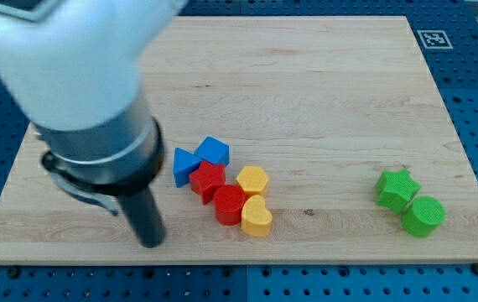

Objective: Separate the red star and blue cube from the group of blocks

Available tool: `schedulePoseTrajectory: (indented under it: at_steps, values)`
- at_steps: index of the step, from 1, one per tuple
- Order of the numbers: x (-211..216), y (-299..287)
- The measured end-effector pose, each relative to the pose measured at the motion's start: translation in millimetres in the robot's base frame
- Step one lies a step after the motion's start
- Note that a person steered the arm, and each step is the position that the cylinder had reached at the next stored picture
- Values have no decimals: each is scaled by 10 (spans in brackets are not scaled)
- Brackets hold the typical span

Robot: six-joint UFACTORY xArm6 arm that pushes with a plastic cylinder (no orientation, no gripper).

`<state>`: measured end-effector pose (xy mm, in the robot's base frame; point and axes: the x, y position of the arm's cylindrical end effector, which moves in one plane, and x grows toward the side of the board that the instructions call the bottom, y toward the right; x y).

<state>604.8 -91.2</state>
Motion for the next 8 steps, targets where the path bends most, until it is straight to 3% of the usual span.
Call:
schedulePoseTrajectory:
  at_steps: [2,3,7,8]
  values:
    - [-4,548]
    - [-62,558]
    - [-1160,598]
    - [-1318,381]
